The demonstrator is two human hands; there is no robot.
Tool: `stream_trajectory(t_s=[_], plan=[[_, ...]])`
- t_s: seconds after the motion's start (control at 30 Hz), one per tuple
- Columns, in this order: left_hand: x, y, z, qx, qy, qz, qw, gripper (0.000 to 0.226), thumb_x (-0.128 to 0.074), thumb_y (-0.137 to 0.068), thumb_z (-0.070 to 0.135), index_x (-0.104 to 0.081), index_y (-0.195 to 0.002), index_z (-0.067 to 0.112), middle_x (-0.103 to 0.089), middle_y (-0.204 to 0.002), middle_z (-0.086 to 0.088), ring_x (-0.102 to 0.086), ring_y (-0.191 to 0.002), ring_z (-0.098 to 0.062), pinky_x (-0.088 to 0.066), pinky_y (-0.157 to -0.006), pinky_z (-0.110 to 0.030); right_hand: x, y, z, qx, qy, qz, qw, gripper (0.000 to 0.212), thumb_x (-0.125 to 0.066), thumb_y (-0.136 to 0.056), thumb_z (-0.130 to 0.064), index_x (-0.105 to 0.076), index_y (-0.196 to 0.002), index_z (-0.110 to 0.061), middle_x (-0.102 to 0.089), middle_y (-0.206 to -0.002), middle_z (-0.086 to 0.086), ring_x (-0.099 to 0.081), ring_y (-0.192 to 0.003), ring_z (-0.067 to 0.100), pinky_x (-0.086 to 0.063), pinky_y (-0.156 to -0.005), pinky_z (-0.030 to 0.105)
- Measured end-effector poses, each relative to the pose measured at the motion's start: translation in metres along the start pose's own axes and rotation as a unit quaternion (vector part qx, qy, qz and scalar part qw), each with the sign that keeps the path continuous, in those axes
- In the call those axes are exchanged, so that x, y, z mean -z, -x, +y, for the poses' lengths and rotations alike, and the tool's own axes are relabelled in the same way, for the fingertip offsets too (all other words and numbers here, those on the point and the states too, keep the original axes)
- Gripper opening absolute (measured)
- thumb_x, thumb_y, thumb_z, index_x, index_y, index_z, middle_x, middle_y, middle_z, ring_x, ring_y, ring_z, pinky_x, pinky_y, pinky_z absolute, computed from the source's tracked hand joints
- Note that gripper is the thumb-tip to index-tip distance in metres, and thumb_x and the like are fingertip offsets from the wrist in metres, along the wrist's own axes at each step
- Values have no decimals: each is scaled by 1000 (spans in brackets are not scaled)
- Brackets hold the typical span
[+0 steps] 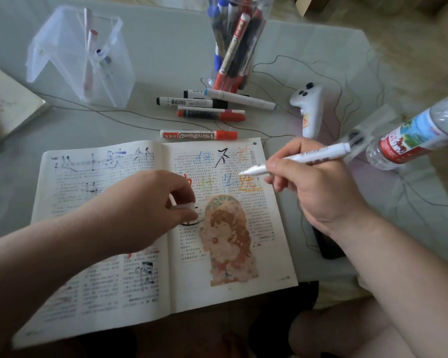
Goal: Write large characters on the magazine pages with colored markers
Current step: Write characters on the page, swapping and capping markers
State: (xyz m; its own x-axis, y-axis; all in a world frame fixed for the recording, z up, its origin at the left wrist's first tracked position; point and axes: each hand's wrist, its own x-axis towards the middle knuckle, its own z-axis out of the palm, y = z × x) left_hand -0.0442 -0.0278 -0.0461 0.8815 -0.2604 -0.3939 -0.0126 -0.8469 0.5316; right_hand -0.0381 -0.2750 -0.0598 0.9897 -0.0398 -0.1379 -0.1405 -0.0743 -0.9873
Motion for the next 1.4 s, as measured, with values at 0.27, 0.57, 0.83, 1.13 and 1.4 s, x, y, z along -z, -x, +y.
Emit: stream_trajectory(t_s=[0.27, 0.57, 0.83, 1.13, 1.4], plan=[[6, -1, -3, -76, 206, 49, 974, 43, -69, -63, 72, -73, -95, 44, -75, -74, 3, -73, -69, -24, -58, -77, -55, -7, -3, -24, -21, -130, -74, 989, 2, -66, -77, -5, -65, -76, -6, -57, -56, 1, -52, -57, 14, -51, -66, 37], [-2, -4, 4, -79, 181, 51, 979, 35, -70, -66, 64, -72, -97, 47, -75, -75, 7, -73, -70, -17, -58, -82, -49, -8, 2, -18, -17, -112, -98, 989, 6, -62, -78, -4, -65, -73, -5, -49, -53, 5, -49, -55, 17, -50, -62, 36], [-3, -5, -1, -74, 164, 43, 983, 18, -82, -80, 40, -73, -95, 41, -75, -76, 6, -74, -75, -17, -58, -81, -44, -6, 7, -18, 9, -103, -120, 987, 5, -64, -78, -5, -66, -74, -7, -52, -58, 6, -50, -60, 20, -51, -64, 33], [4, 2, 6, -84, 170, 31, 981, 14, -77, -82, 40, -73, -95, 41, -75, -75, 10, -73, -73, -12, -58, -79, -43, -13, 7, -20, 24, -66, -129, 989, 5, -65, -77, -8, -68, -73, -9, -58, -61, 8, -54, -64, 25, -49, -61, 27], [8, 7, 11, -85, 161, 9, 983, 8, -78, -82, 38, -74, -89, 36, -74, -76, 14, -72, -70, -3, -60, -75, -37, -17, 11, -31, 27, 47, -203, 978, 15, -80, -83, -15, -74, -87, -2, -69, -68, 11, -63, -64, 15, -49, -58, 21]])
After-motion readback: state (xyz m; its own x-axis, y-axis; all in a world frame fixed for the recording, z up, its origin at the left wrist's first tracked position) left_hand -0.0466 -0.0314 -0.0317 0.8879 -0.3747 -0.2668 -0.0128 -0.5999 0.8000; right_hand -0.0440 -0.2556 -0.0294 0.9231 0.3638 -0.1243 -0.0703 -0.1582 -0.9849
